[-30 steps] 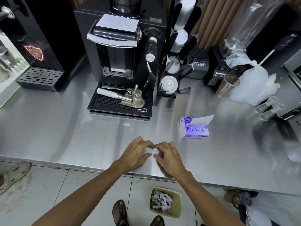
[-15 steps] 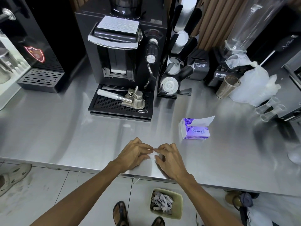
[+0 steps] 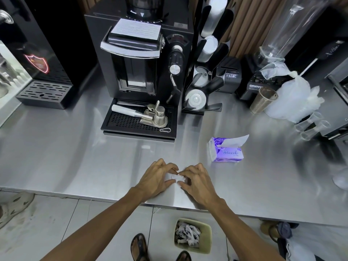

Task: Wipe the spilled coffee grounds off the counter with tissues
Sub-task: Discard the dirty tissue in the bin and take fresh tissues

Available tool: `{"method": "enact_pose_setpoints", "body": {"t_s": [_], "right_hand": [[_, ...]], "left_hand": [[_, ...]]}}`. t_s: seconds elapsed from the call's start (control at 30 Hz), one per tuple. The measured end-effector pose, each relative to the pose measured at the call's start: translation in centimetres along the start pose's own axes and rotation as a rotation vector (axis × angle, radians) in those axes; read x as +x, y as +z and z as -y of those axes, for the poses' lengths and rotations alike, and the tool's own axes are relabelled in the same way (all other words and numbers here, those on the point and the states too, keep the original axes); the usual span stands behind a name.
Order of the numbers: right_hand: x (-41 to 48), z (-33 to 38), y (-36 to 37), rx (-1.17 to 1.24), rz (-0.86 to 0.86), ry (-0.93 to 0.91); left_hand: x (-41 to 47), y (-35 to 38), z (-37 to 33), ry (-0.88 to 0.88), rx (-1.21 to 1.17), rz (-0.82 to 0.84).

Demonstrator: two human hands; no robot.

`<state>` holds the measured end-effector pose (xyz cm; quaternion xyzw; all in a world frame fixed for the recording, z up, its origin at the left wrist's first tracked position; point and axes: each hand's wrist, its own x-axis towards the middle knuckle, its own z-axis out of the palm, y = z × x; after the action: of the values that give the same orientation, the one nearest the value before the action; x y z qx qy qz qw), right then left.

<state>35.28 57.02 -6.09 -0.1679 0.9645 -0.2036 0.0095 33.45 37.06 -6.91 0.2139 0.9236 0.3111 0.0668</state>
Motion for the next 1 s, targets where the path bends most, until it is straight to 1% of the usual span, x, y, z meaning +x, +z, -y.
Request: {"method": "enact_pose_setpoints", "body": {"t_s": [0.3,0.57,0.77,1.0], "right_hand": [[0.7,0.3,0.3,-0.076,0.007,-0.040],[0.2,1.3,1.0,-0.081,-0.026,0.026],[-0.5,1.6,0.5,-0.093,0.003,0.064],[-2.5,1.3,-1.1,-0.098,-0.043,0.077]], "left_hand": [[-0.2,-0.6,-0.8,-0.015,-0.031,-0.052],[-0.4,-0.9,-1.5,0.027,-0.052,-0.038],[-0.7,-1.3,-1.9,0.075,-0.059,-0.026],[-1.4,-0.4,-3.7,0.112,-0.095,-0.068]]}}
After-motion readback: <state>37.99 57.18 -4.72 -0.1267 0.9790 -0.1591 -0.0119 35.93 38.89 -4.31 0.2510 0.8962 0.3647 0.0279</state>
